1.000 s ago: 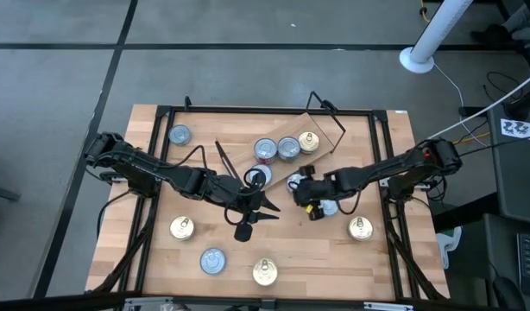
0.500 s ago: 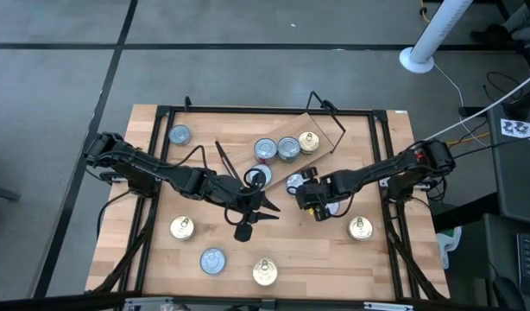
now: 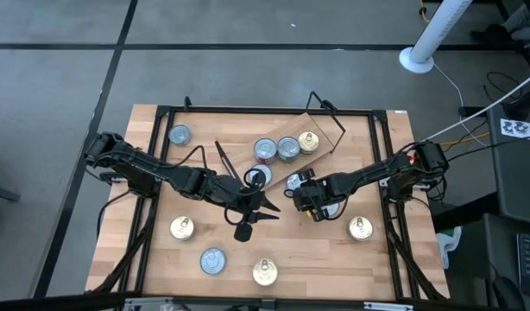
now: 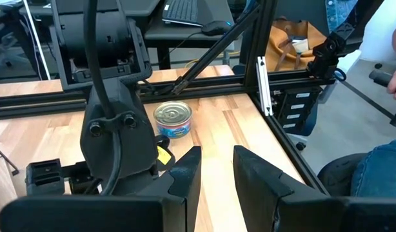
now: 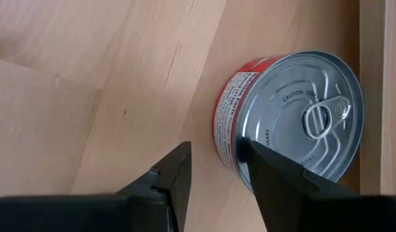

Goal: Stack canned seafood by type on shelf
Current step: Stack the red tuna can on the shelf on top of the other red tuna can

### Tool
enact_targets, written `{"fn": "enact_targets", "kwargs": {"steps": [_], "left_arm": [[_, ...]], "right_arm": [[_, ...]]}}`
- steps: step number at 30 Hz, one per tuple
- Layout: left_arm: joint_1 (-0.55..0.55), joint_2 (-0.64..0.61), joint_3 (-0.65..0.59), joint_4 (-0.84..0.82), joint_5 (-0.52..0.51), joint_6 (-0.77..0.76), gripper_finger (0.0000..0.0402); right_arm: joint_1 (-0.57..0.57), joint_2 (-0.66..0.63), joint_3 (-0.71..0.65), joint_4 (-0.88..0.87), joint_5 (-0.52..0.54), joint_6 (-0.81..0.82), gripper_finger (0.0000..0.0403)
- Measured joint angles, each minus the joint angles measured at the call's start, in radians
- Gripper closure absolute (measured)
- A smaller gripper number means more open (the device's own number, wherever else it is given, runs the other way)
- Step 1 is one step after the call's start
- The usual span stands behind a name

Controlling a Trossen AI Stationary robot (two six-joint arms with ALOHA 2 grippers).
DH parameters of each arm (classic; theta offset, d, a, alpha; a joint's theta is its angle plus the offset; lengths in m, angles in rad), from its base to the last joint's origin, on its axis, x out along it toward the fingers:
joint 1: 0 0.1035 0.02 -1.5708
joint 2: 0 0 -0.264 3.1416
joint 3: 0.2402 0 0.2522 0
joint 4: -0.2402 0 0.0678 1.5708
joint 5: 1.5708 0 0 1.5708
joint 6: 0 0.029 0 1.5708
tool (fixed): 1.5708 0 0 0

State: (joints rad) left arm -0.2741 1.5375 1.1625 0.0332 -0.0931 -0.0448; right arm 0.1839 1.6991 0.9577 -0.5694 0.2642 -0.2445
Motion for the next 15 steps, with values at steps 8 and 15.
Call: {"fn": "enact_targets", "kwargs": {"steps": [8,15], "left_arm": [[0.0,0.0,0.0,0.0,0.0,-0.002,0.0315],[0.0,-0.005,0.0,-0.001,0.0,-0.002,0.0315]], "right_arm": [[0.0,0.002,-0.001,0.001,0.001,0.0,0.0273],[-0.002,0.003,-0.002,0.0,0.006,0.005,0.0358]]}}
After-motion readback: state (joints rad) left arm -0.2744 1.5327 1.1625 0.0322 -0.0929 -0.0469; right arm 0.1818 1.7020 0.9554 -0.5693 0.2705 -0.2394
